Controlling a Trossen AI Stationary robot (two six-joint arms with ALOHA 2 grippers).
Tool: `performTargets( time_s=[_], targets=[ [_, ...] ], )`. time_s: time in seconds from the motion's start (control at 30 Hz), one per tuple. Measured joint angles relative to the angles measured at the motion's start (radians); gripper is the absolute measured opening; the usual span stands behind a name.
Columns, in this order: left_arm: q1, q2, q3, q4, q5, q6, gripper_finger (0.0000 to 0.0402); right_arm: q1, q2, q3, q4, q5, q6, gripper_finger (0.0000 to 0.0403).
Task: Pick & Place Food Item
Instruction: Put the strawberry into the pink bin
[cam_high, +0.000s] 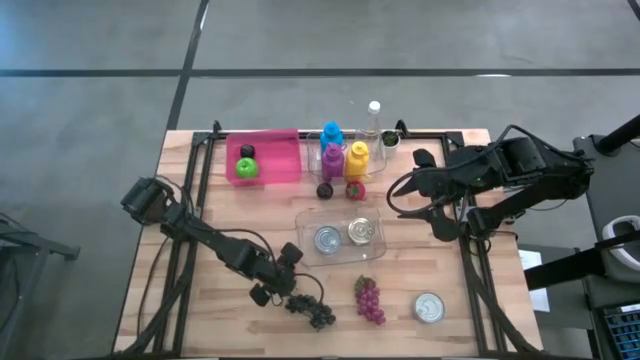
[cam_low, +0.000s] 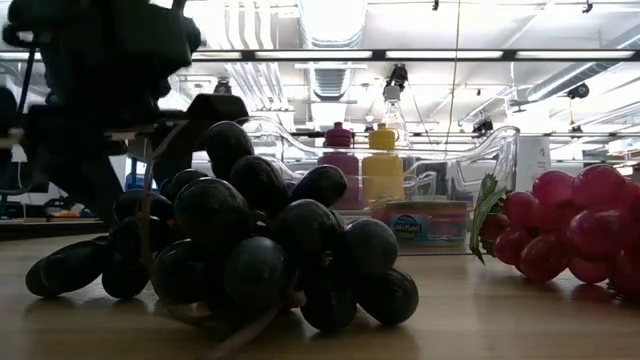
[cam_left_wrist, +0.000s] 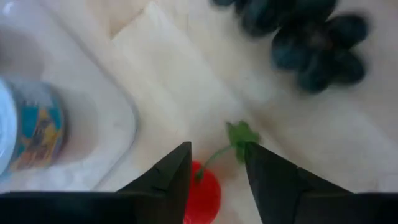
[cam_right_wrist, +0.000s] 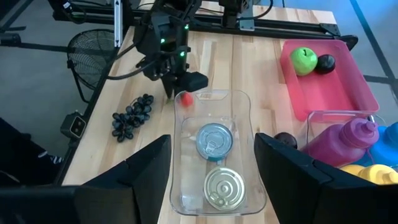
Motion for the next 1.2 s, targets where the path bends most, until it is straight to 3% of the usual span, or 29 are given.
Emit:
performTargets(
  time_s=[0.1,0.33,1.07,1.2],
  targets=[
    [0.0,0.0,-0.007,-0.003,-0.05,-0.001,0.014,0.0,0.0,0.0,0.0,0.0,0.0,0.0227],
    [0.0,0.0,-0.021,0.0,-0.055,-0.004,0.012,0.0,0.0,0.0,0.0,0.0,0.004,0.0234],
    [0.001,0.035,-0.038,-0.003,-0.072,-0.003,0.0117,0.0,0.0,0.0,0.005,-0.001,0.042,0.0233],
    [0.001,0.034,-0.039,-0.007,-0.07,-0.003,0.01,0.0,0.0,0.0,0.005,-0.001,0.045,0.0229]
  ],
)
